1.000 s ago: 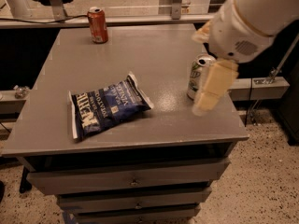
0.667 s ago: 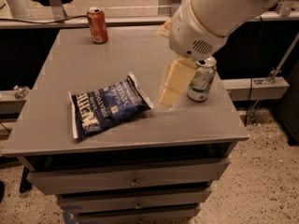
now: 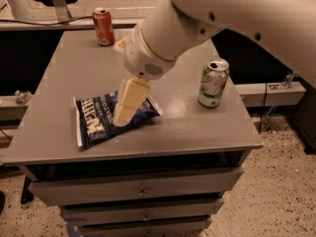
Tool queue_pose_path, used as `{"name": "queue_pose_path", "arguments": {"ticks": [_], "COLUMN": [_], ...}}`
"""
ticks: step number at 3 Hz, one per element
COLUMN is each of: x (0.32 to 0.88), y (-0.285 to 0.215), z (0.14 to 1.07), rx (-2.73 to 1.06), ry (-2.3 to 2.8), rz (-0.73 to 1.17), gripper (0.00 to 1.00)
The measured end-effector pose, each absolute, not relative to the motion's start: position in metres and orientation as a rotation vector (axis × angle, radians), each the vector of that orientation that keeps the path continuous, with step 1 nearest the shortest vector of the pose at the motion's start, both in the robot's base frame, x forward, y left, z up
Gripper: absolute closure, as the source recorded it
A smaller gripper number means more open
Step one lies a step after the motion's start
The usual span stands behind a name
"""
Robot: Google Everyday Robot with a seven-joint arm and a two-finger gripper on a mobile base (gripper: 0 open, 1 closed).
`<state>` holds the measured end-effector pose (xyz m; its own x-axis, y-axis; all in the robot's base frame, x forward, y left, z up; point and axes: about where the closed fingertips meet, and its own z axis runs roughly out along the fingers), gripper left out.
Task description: Move blue chip bag near coke can
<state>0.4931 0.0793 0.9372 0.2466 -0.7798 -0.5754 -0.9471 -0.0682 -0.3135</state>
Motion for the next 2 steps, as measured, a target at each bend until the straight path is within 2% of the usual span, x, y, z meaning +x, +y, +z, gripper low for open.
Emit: {"name": "queue_pose_path", "arguments": {"ticks": [2], "x": [0.499], "y": [0.106], "z": [0.865], "rx": [-1.936], "ry": [1.611], "rz": [0.399], "gripper": [0.0]}}
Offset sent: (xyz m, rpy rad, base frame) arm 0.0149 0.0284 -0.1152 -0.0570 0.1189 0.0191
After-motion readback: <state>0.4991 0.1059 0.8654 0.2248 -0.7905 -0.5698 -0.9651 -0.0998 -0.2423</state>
